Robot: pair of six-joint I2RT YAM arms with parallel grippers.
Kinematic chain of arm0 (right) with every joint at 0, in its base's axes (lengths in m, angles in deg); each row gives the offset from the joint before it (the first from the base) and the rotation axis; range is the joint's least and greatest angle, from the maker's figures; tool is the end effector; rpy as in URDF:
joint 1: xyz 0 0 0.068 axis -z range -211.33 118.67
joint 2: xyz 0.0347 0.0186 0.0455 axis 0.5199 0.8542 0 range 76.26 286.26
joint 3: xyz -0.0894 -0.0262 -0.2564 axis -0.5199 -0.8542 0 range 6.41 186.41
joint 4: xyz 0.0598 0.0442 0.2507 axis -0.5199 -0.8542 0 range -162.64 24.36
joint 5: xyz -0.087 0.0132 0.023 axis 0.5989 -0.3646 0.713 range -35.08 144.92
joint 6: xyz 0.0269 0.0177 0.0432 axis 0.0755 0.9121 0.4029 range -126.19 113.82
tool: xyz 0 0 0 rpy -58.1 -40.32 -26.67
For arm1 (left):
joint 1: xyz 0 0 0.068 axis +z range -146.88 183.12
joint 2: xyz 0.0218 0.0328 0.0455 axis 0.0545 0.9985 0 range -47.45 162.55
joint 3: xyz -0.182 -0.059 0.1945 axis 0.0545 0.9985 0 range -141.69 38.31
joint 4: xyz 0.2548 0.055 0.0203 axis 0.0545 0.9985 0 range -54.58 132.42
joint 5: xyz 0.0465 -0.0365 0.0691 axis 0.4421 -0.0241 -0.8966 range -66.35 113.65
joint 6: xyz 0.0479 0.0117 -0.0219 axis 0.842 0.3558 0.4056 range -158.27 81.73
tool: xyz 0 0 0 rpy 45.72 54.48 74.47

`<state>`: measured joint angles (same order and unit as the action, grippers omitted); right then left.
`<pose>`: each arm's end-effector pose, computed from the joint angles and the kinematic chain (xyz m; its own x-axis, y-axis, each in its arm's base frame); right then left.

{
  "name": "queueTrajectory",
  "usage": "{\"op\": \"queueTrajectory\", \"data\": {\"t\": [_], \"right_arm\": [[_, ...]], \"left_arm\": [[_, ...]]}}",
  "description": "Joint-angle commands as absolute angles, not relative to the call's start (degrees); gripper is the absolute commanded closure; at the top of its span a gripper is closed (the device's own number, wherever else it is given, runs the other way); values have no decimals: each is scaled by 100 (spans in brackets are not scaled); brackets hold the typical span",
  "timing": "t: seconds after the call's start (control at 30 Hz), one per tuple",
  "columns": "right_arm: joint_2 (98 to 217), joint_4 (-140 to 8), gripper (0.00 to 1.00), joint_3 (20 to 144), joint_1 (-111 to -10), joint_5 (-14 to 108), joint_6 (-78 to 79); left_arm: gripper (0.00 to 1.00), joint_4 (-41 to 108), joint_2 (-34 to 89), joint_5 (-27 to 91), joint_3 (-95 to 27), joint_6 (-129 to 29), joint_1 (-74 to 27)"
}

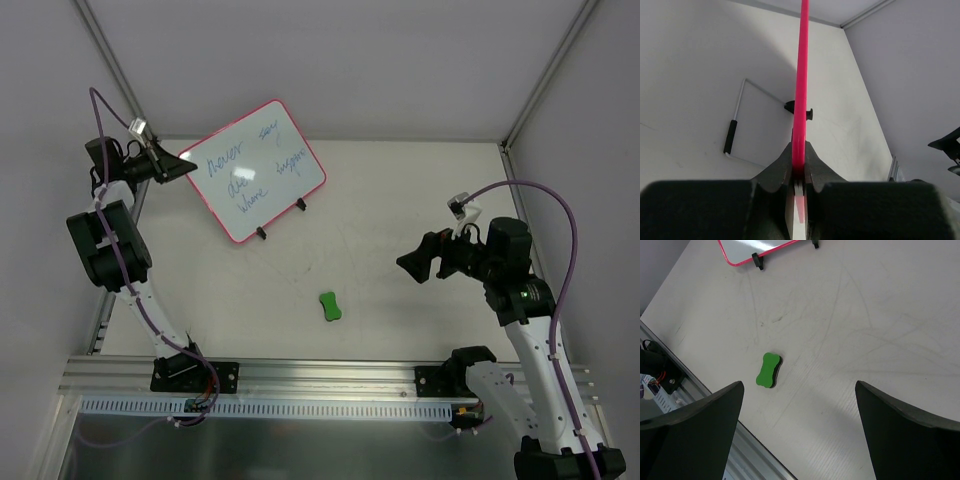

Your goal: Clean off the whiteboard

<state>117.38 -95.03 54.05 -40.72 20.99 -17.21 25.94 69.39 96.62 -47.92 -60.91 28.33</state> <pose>0.1479 0.0445 0.3343 -0.2535 -0.2028 -0.9458 -0.7044 0.7089 0.0368 0.4301 0.1648 0.2455 -0.5636 -0.3898 -0.7283 0.5041 0.5361 -0.6771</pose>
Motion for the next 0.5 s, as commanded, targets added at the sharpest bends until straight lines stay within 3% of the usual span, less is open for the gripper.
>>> {"op": "queueTrajectory", "data": {"t": [0.0, 0.2, 0.47], "right_arm": [[11739, -9394, 1, 5634, -4108, 1906, -1796], [11704, -9385, 1, 5642, -4117, 1801, -1814], [11467, -9394, 1, 5493, -4117, 1757, -1779]], "left_arm": [[100, 172, 6348, 9599, -4186, -7284, 2861], [100, -2704, 6154, 9247, -3719, -9327, 2861], [100, -2883, 5776, 9018, -3604, -9382, 2852]]}}
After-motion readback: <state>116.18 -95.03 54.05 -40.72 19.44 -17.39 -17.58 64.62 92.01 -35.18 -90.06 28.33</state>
